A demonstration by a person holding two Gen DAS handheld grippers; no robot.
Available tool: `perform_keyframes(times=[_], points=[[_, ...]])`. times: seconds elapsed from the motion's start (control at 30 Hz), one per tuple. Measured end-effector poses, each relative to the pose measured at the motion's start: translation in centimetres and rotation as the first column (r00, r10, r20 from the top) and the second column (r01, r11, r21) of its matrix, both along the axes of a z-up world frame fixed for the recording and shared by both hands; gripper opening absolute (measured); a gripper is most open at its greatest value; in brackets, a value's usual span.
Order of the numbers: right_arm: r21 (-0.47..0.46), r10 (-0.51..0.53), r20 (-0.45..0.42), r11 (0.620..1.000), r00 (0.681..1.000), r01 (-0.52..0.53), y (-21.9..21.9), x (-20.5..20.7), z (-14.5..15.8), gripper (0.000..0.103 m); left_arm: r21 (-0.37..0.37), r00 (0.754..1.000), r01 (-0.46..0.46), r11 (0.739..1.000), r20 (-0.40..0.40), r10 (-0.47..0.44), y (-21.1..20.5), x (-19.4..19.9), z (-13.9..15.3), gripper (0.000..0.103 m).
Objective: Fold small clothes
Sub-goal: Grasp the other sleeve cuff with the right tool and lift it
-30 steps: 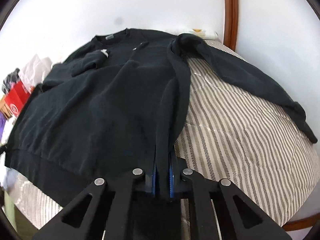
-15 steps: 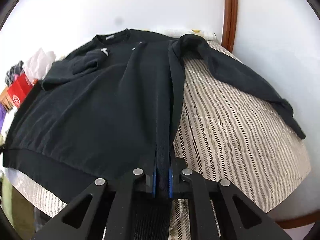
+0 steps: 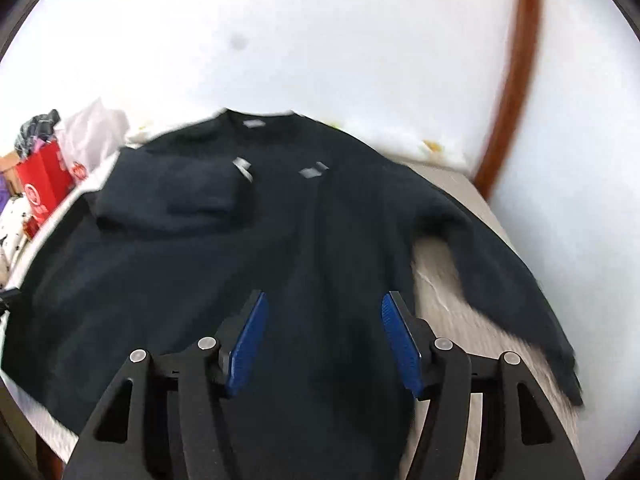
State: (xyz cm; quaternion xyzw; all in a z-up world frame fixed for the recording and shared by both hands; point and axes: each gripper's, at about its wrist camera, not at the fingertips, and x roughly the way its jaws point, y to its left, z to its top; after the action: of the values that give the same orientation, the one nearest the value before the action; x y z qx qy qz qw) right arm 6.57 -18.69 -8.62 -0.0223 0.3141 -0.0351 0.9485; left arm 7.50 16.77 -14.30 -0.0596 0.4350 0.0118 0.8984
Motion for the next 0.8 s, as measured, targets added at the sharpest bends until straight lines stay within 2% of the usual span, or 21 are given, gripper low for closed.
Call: perform_keyframes(times=[0.2,0.3,0.37,0.53,0.63,0.8], points=[[0.076,0.146,-0.046,0.987,0.988,-0.142,5.3,8.5,0.7,0.062,0.019,1.000,-0.019,1.000,-0.002,0.019,0.4,3.7,-0.1,0.034],[0.064,0.201,-0.054,0.978,0.978,-0.198,8.5,11.2,0.2,0.063,0.017,0.999,-0.041,0.999,0.001,0.041,1.0,5.6,-0.4,0.043],[0.047,0.229,-0.067,0.973,0.971,-0.226,10.3,13.1,-0.2,0.063,0.007,0.998,-0.056,0.998,0.001,0.056,1.4,7.0,-0.6,0.045],[0.049,0.269,-0.133,0.963,0.954,-0.264,13.5,18.3,-2.5,0.065,0.043,0.997,-0.074,0.996,-0.006,0.074,1.4,9.7,-1.4,0.049],[0.072,0.284,-0.188,0.959,0.940,-0.275,14.8,20.9,-4.0,0.066,0.054,0.997,-0.065,0.996,-0.040,0.067,1.2,10.6,-2.4,0.051],[0.010,0.238,-0.211,0.970,0.948,-0.242,16.4,23.9,-5.9,0.068,0.069,0.998,-0.050,0.996,-0.027,0.052,0.7,10.7,-2.9,0.060]])
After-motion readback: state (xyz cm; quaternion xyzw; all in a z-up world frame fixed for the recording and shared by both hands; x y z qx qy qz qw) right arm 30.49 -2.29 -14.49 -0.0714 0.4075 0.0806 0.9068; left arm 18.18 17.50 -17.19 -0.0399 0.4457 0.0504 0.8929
